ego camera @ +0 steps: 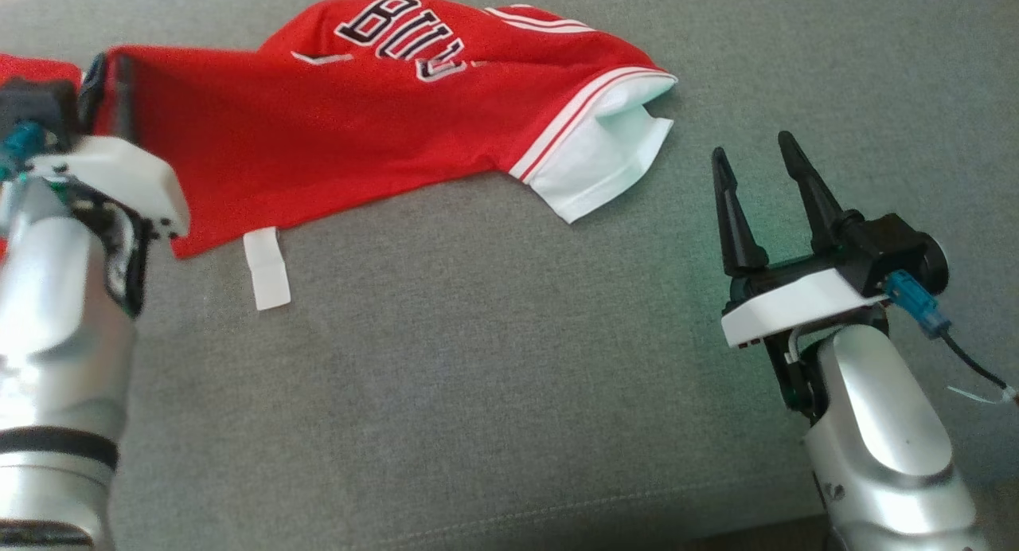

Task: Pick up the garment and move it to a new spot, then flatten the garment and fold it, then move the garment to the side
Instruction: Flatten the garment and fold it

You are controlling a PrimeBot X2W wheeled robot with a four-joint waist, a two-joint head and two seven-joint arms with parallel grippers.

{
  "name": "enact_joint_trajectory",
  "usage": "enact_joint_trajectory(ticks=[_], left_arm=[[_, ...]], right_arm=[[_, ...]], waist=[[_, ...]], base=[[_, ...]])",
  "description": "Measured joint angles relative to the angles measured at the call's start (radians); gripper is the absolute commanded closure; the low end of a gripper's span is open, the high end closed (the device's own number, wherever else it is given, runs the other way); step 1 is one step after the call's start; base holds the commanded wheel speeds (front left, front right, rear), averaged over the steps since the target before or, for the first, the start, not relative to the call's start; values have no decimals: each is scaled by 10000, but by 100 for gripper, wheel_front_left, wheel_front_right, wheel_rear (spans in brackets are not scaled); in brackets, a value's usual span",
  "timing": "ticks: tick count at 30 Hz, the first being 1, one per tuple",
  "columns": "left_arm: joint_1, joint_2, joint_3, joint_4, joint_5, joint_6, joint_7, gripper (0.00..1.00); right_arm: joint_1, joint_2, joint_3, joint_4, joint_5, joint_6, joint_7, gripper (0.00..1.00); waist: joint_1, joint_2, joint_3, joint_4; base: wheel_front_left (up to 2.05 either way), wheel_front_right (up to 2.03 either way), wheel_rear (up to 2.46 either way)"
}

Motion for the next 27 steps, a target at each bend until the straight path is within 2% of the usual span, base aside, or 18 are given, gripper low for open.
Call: enact_joint_trajectory(ticks=[3,5,7,8,15,27], left_arm=[[336,-295,247,-86,-307,290,0,0],[519,-407,349,-232,-416,322,0,0],[1241,-807,500,-867,-568,387,0,0],[1241,-807,500,-867,-568,387,0,0],[3278,-1778,679,-2454,-568,635,0,0],[6102,-2291,1419,-4581,-190,846,0,0]], right_arm=[[28,2,-4,75,88,0,0,0],[44,0,-10,82,107,0,0,0],[186,4,-44,75,198,0,0,0],[186,4,-44,75,198,0,0,0],[555,12,-247,56,278,0,0,0],[1283,15,-268,127,585,0,2,0]], waist=[[0,0,-151,81],[0,0,-195,116],[0,0,-320,225],[0,0,-320,225],[0,0,-694,455],[0,0,-1455,685]], base=[[0,0,0],[0,0,0],[0,0,0],[0,0,0],[0,0,0],[0,0,0]])
